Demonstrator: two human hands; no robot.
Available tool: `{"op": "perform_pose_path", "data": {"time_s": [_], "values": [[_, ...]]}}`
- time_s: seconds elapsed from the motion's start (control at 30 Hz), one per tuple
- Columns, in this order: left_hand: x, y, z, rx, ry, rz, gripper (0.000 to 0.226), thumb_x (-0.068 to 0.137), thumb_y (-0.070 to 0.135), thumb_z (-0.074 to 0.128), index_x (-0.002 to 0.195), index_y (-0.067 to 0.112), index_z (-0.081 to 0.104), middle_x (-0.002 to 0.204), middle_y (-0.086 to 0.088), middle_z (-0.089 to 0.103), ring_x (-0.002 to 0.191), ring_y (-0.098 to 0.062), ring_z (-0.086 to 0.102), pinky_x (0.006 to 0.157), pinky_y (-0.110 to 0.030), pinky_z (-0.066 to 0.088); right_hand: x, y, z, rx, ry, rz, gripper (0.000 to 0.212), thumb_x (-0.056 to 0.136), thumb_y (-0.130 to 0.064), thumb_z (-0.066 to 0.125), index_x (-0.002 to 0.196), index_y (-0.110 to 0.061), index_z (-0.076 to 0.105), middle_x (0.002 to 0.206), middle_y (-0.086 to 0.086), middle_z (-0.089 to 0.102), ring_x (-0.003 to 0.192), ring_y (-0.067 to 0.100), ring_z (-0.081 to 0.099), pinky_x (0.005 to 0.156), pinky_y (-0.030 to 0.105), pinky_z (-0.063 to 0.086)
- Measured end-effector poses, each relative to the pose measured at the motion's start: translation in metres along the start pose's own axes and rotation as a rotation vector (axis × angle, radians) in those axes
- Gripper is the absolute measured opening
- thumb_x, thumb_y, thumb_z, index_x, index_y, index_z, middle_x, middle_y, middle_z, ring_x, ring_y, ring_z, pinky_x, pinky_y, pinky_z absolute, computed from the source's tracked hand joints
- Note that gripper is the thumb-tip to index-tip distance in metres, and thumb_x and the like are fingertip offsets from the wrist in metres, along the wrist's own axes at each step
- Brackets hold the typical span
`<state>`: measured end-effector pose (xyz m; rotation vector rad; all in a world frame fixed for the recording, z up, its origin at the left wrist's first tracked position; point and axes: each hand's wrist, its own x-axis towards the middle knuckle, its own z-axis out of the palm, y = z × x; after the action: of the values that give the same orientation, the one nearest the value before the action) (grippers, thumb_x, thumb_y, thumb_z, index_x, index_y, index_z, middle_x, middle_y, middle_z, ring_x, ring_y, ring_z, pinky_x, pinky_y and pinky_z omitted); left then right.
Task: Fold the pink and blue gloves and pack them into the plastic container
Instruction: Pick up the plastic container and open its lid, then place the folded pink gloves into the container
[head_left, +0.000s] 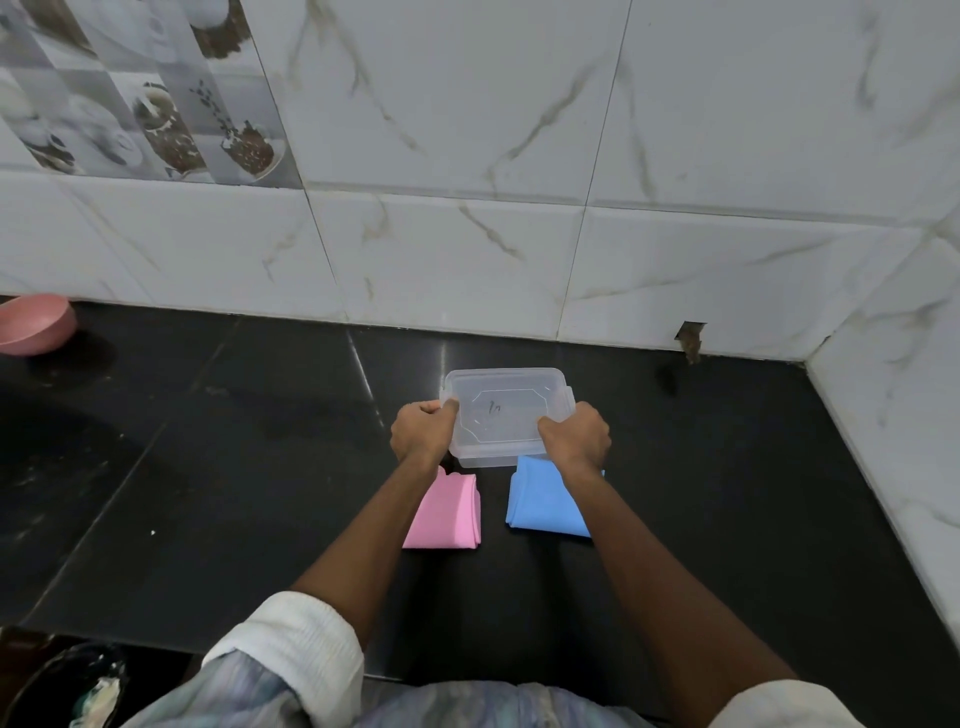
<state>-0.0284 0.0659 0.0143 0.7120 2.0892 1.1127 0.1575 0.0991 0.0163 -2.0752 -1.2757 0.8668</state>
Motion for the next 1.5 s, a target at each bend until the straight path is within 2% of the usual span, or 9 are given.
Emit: {"op": "perform_pose_path", "data": {"time_s": [0.2, 0.4, 0.57, 0.73, 0.83, 1.0, 1.23, 1.37, 1.5], "values": [[0.003, 0.003, 0.004, 0.060, -0.053, 0.037, 0.028, 0.092, 0.037, 0.069, 0.103, 0.013, 0.079, 0.103, -0.002, 0.078, 0.096, -0.023, 0.075, 0.086, -0.043, 0.065, -0.002, -0.007, -0.001, -0.031, 0.104, -0.049, 0.053, 0.083, -0.025, 0.081, 0.128, -0.008, 0.058, 0.126, 0.011, 0.060, 0.117, 0.030, 0.061, 0.096, 0.046, 0.059], [-0.006, 0.014, -0.004, -0.072, 0.047, 0.056, 0.034, 0.095, 0.043, 0.064, 0.114, 0.016, 0.058, 0.104, -0.004, 0.071, 0.086, -0.019, 0.068, 0.073, -0.036, 0.060, -0.006, -0.012, -0.003, 0.155, 0.147, -0.199, 0.009, 0.098, -0.025, 0.062, 0.105, -0.019, 0.063, 0.097, -0.001, 0.066, 0.093, 0.021, 0.070, 0.077, 0.039, 0.063], [-0.006, 0.010, -0.039, -0.374, -0.214, 0.242, 0.019, 0.088, 0.037, 0.070, 0.103, 0.026, 0.069, 0.103, -0.007, 0.076, 0.091, -0.024, 0.073, 0.074, -0.036, 0.059, -0.013, -0.026, 0.007, 0.155, 0.161, -0.434, 0.019, 0.106, -0.013, 0.050, 0.112, -0.010, 0.068, 0.097, 0.005, 0.068, 0.091, 0.022, 0.068, 0.081, 0.040, 0.061], [-0.003, -0.002, -0.076, -0.505, -0.170, 0.467, 0.018, 0.103, 0.038, 0.064, 0.119, 0.030, 0.067, 0.110, -0.005, 0.080, 0.098, -0.029, 0.078, 0.081, -0.036, 0.063, -0.034, -0.055, 0.031, 0.156, -0.155, -0.400, 0.050, 0.109, -0.021, 0.049, 0.158, -0.017, 0.044, 0.117, 0.012, 0.069, 0.111, 0.026, 0.066, 0.100, 0.038, 0.055], [-0.005, -0.011, -0.082, -0.348, -0.048, 0.721, 0.021, 0.112, 0.033, 0.051, 0.129, 0.026, 0.063, 0.120, 0.001, 0.075, 0.112, -0.021, 0.074, 0.091, -0.038, 0.062, -0.053, -0.079, 0.051, 0.342, -0.336, -0.373, 0.043, 0.109, -0.032, 0.048, 0.150, -0.019, 0.054, 0.134, 0.007, 0.069, 0.125, 0.023, 0.065, 0.108, 0.043, 0.052], [0.001, -0.052, -0.089, 0.216, 0.093, 0.997, 0.053, 0.097, 0.000, 0.048, 0.143, 0.021, 0.065, 0.146, 0.005, 0.065, 0.137, -0.017, 0.060, 0.108, -0.040, 0.049, -0.064, -0.108, 0.073, 0.979, -0.803, 0.173, 0.069, 0.110, -0.056, 0.030, 0.139, -0.002, 0.060, 0.134, 0.022, 0.068, 0.127, 0.035, 0.065, 0.108, 0.045, 0.052], [0.023, -0.077, -0.106, 0.802, -0.178, 0.658, 0.077, 0.091, -0.013, 0.052, 0.148, 0.037, 0.059, 0.168, -0.002, 0.040, 0.159, -0.023, 0.031, 0.123, -0.037, 0.023, -0.075, -0.062, 0.092, -0.003, -0.473, -0.398, 0.023, 0.097, -0.010, 0.056, 0.096, -0.001, 0.077, 0.100, 0.019, 0.077, 0.095, 0.035, 0.073, 0.089, 0.048, 0.061], [0.033, -0.073, -0.110, 0.937, -0.303, 0.568, 0.079, 0.089, -0.013, 0.050, 0.150, 0.038, 0.057, 0.174, -0.001, 0.026, 0.162, -0.018, 0.023, 0.127, -0.036, 0.017, -0.087, -0.027, 0.089, -0.311, -0.494, -0.709, 0.025, 0.096, -0.005, 0.062, 0.113, -0.014, 0.078, 0.111, 0.005, 0.079, 0.103, 0.023, 0.072, 0.094, 0.035, 0.058], [0.023, -0.075, -0.101, 0.848, -0.226, 0.484, 0.058, 0.089, -0.004, 0.057, 0.134, 0.030, 0.070, 0.165, -0.002, 0.044, 0.152, -0.020, 0.041, 0.121, -0.037, 0.027, -0.101, 0.006, 0.087, -0.452, -0.352, -0.787, 0.031, 0.094, -0.007, 0.066, 0.123, -0.012, 0.075, 0.127, 0.006, 0.074, 0.117, 0.025, 0.067, 0.102, 0.036, 0.052]]}}
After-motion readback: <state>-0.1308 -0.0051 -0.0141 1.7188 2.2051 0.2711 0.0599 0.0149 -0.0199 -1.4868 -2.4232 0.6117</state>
